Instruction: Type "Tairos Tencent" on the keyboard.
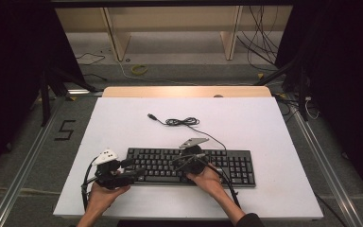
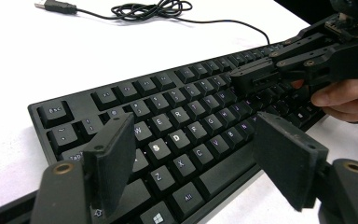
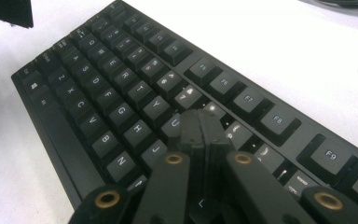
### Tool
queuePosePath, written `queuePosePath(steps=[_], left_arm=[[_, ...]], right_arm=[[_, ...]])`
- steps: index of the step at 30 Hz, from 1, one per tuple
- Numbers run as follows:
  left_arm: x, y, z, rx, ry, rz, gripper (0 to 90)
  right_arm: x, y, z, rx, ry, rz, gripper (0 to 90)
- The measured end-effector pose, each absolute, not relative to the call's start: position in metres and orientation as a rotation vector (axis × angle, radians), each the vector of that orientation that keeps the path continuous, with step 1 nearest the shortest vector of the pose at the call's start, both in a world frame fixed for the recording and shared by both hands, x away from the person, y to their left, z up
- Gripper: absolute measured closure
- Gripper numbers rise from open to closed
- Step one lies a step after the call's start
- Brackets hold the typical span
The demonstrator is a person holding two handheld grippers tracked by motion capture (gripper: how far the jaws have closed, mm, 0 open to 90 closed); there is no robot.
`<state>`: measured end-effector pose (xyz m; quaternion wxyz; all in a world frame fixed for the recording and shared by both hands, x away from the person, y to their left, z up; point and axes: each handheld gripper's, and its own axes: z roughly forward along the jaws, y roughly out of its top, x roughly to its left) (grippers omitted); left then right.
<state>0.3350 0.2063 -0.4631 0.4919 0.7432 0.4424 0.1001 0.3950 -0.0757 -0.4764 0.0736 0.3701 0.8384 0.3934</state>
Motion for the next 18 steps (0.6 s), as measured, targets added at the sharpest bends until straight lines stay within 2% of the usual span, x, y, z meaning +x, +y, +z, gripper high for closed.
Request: queuePosePath(steps=[18], left_arm=[[0.3366, 0.2079, -0.4639, 1.801, 1.079, 0.251, 29.6]], right_arm=[[0.3939, -0.0809, -0.4739, 1.144, 2.494, 1.217, 89.1]])
